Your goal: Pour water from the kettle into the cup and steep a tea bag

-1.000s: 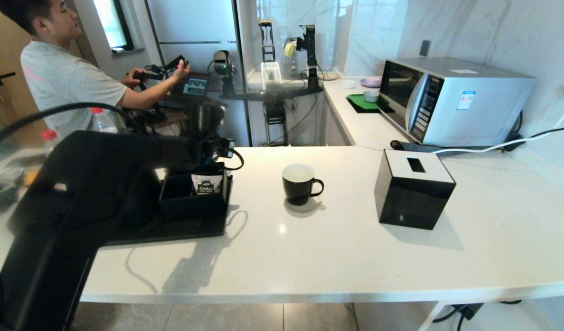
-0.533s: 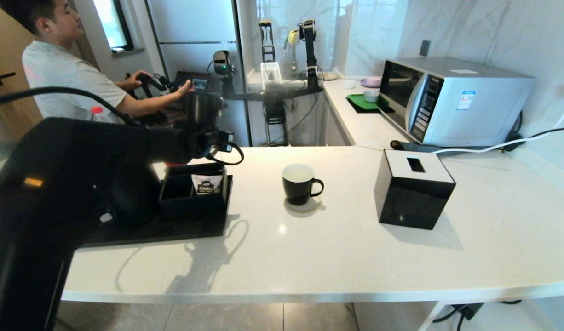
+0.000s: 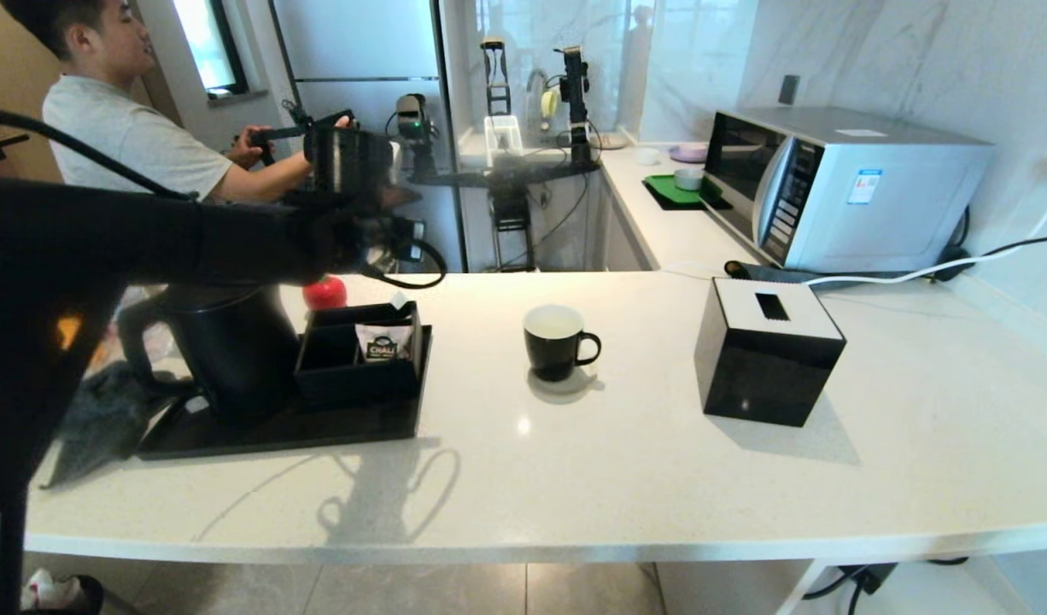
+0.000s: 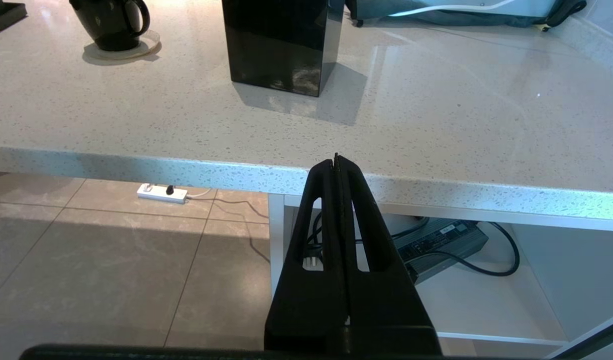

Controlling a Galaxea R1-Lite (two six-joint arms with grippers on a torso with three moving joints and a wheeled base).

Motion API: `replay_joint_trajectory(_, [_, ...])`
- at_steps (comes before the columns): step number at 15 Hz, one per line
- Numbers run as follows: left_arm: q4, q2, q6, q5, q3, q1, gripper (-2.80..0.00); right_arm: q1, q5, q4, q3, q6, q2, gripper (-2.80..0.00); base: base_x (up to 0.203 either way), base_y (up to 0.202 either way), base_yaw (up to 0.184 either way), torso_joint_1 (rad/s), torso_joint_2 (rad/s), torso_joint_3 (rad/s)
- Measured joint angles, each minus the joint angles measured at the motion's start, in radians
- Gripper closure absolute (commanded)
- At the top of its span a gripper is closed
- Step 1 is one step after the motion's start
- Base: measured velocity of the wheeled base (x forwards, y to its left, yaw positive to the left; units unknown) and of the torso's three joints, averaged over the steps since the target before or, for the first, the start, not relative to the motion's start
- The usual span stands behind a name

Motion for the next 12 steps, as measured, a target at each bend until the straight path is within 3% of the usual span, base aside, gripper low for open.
replay_joint_trajectory(6, [0.001, -0.135, -0.001, -0.004, 0.125, -0.098, 0.00, 0.000, 0.000, 0.000, 0.000, 0.000, 0.000, 0.00, 0.000, 0.000, 0.000, 0.000, 0.00, 0.000])
replay_joint_trajectory(12, [0.003, -0.209, -0.034, -0.004, 0.153, -0.211, 0.00, 0.000, 0.000, 0.000, 0.000, 0.000, 0.000, 0.00, 0.000, 0.000, 0.000, 0.000, 0.00, 0.000])
